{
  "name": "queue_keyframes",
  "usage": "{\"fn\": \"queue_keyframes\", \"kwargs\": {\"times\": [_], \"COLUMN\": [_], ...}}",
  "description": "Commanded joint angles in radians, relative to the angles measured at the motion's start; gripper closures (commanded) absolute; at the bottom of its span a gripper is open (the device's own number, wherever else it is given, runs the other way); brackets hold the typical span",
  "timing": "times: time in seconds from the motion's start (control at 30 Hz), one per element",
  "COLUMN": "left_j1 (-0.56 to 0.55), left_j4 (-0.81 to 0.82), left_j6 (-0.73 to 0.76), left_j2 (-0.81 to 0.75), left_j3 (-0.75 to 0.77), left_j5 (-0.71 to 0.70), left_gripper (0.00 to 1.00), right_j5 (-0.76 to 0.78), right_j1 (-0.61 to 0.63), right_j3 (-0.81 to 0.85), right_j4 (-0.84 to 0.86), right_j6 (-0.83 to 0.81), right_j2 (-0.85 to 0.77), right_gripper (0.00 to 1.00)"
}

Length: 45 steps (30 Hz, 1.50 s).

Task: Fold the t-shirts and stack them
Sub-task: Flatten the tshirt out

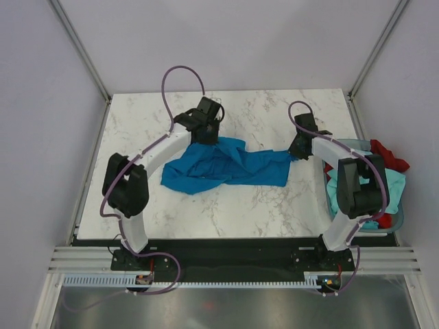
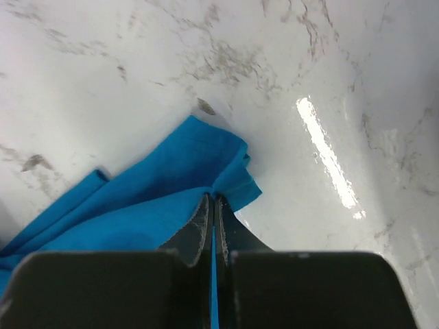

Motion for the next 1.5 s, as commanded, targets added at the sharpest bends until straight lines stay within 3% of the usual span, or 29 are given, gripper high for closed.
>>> {"fn": "queue_keyframes", "kwargs": {"times": [0.0,0.3,0.47,0.57,0.67,0.7,0.83,0.87,0.9,0.97,1.0,1.1,1.2,1.47], "left_j1": [0.031,0.218,0.23,0.23,0.224,0.223,0.215,0.215,0.215,0.215,0.215,0.215,0.212,0.169], "left_j4": [-0.022,-0.03,-0.03,-0.027,-0.027,-0.025,-0.004,-0.004,-0.005,-0.005,-0.005,-0.005,-0.005,0.03], "left_j6": [-0.009,-0.073,-0.053,-0.111,-0.183,-0.207,-0.274,-0.283,-0.29,-0.308,-0.313,-0.293,-0.253,-0.195], "left_j2": [-0.127,-0.19,-0.299,-0.427,-0.577,-0.613,-0.776,-0.793,-0.828,-0.854,-0.868,-0.893,-0.828,-0.453], "left_j3": [0.089,0.441,0.454,0.199,-0.025,-0.188,-0.568,-0.678,-0.727,-0.826,-0.846,-0.841,-0.761,-0.482], "left_j5": [-0.086,-0.023,0.003,0.041,0.11,0.118,0.169,0.167,0.167,0.164,0.16,0.138,0.128,0.106], "left_gripper": [0.98,0.98,0.98,0.98,0.98,0.98,0.95,0.91,0.77,0.58,0.49,0.43,0.41,0.42], "right_j5": [0.017,0.067,0.024,-0.019,-0.087,-0.113,-0.137,-0.165,-0.185,-0.257,-0.313,-0.323,-0.329,-0.343], "right_j1": [-0.002,-0.036,-0.036,-0.036,-0.036,-0.036,-0.036,-0.036,-0.036,-0.033,-0.03,-0.024,-0.025,-0.024], "right_j3": [0.149,0.679,0.72,0.607,0.371,0.226,-0.142,-0.205,-0.308,-0.403,-0.482,-0.571,-0.604,-0.609], "right_j4": [0.043,0.006,-0.014,-0.057,-0.086,-0.084,-0.066,-0.054,-0.038,0.001,0.038,0.055,0.054,0.041], "right_j6": [-0.051,-0.071,-0.094,-0.08,-0.048,-0.048,-0.033,-0.031,-0.025,-0.004,0.001,0.004,0.003,-0.005], "right_j2": [-0.156,-0.165,-0.243,-0.335,-0.461,-0.495,-0.638,-0.668,-0.675,-0.687,-0.687,-0.702,-0.737,-0.791], "right_gripper": [1.0,1.0,1.0,1.0,1.0,1.0,1.0,1.0,1.0,1.0,1.0,1.0,1.0,1.0]}}
